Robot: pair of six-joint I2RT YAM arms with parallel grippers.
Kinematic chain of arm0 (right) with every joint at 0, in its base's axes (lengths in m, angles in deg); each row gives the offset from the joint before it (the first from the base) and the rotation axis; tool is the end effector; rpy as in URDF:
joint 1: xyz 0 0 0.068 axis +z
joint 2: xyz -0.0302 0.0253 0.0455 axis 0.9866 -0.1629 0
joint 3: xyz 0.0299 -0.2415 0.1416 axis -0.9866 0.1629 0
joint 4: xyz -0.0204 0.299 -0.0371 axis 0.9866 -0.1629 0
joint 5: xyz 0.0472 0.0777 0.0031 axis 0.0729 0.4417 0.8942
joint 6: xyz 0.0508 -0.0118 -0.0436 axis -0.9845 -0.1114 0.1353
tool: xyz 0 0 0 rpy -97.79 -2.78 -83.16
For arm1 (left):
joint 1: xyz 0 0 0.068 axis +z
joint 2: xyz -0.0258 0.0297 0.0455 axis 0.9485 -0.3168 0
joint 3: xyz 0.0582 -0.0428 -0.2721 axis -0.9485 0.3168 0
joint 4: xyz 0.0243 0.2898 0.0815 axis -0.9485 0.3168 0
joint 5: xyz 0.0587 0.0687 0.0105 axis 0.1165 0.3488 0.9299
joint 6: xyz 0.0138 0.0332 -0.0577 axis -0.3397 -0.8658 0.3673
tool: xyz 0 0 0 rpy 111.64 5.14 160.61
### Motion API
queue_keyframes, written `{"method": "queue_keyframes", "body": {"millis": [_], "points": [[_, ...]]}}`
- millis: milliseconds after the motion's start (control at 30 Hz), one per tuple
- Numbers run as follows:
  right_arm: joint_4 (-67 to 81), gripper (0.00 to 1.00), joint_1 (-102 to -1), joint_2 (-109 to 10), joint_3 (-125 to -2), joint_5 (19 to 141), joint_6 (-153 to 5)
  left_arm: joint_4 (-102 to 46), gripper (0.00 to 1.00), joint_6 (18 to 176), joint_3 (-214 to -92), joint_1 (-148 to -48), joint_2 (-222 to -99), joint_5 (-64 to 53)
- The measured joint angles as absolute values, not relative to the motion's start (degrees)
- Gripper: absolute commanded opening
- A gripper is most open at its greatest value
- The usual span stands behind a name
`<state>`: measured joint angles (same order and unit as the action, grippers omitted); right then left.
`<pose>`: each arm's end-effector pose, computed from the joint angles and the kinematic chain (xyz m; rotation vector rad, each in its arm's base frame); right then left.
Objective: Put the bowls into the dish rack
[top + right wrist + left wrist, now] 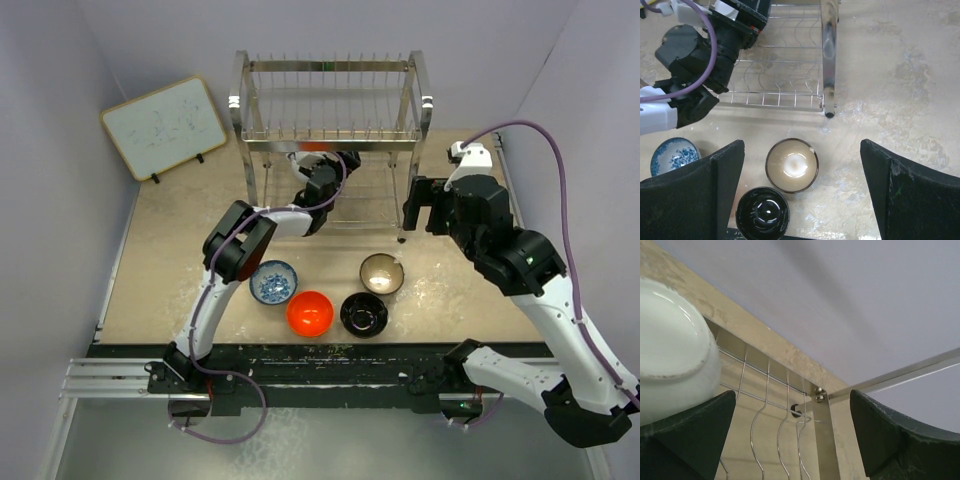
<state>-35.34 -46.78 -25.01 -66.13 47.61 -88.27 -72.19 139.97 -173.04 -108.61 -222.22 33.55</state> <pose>0.2022 0.1080 0.4605 0.0726 1.9044 0.2306 0.4848 -0.3313 0.1427 -0.6669 1.4675 -0.8410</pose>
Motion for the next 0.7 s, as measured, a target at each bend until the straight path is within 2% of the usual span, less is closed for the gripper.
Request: {"method": "queue_keyframes", "body": {"millis": [700], "points": [[-34.93, 0.99, -47.33, -25.38, -65.08, 48.64, -88.29, -73.92, 0.99, 139.31, -164.21, -106.32, -214.53, 33.53]]}}
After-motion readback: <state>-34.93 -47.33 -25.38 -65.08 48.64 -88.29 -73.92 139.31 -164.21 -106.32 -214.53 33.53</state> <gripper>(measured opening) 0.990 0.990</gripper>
